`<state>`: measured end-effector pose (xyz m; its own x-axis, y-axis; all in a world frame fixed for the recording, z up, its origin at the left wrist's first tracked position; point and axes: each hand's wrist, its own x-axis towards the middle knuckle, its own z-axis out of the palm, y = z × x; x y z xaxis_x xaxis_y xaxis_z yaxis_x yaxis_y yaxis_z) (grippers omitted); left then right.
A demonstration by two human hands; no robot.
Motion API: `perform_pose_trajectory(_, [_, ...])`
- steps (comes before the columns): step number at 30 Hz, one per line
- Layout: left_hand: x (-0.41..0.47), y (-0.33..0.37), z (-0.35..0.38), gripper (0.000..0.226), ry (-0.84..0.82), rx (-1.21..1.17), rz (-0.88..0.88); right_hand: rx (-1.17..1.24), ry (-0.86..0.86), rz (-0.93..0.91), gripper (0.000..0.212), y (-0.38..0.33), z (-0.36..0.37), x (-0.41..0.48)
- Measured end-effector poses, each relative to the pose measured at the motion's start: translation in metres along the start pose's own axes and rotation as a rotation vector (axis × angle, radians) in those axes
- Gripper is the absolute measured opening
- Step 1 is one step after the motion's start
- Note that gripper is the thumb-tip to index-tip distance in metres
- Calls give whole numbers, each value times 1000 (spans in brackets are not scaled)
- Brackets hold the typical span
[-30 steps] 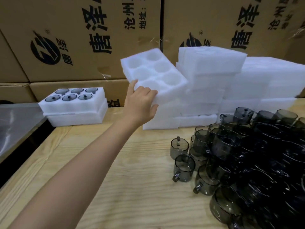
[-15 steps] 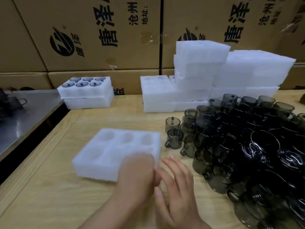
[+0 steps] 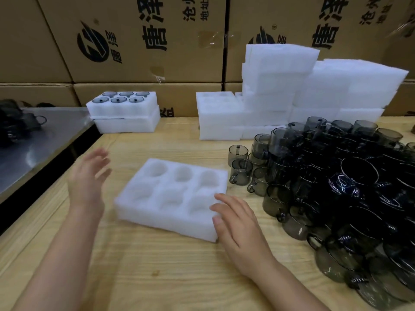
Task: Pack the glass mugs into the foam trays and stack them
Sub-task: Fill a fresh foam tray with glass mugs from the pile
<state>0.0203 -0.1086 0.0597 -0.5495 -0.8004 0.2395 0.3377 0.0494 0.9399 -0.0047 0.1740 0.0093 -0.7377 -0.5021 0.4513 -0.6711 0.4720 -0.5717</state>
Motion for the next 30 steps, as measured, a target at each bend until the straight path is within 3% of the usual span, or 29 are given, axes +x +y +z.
perform_pose_trajectory(1, [7,-12,-8,22,10,-97,-158,6,25,-8,47,0,0,-1])
perform_pose_trajectory(3, [9,-36,-19,27,-71,-110,-295,21,78,-13,42,-1,-1,-1])
perform_pose_trajectory(9, [-9,-44,1,38,-433,-51,-395,-37,283,-86,31,-1,-14,2])
perform_pose_trajectory(12, [-22,-43,22,40,-606,151,-267,-54,180,-44,35,1,-33,2])
perform_pose_trajectory(14, [-27,-43,28,40,-671,124,-258,-54,6,59,39,5,-48,4])
perform_pose_trajectory(16, [-35,-44,28,45,-719,73,-283,-97,-58,115,41,10,-56,4])
perform_pose_trajectory(20, [-47,-49,33,47,-760,70,-257,-252,41,149,39,0,-64,10])
perform_pose_trajectory(25, [-46,-53,34,46,-770,102,-236,-341,464,102,23,-15,-97,54])
perform_pose_trajectory(27, [-45,-55,34,43,-787,98,-238,-533,445,174,23,-11,-109,81])
perform_pose_trajectory(30, [-42,-57,31,41,-845,45,-282,-785,262,313,39,-4,-116,113])
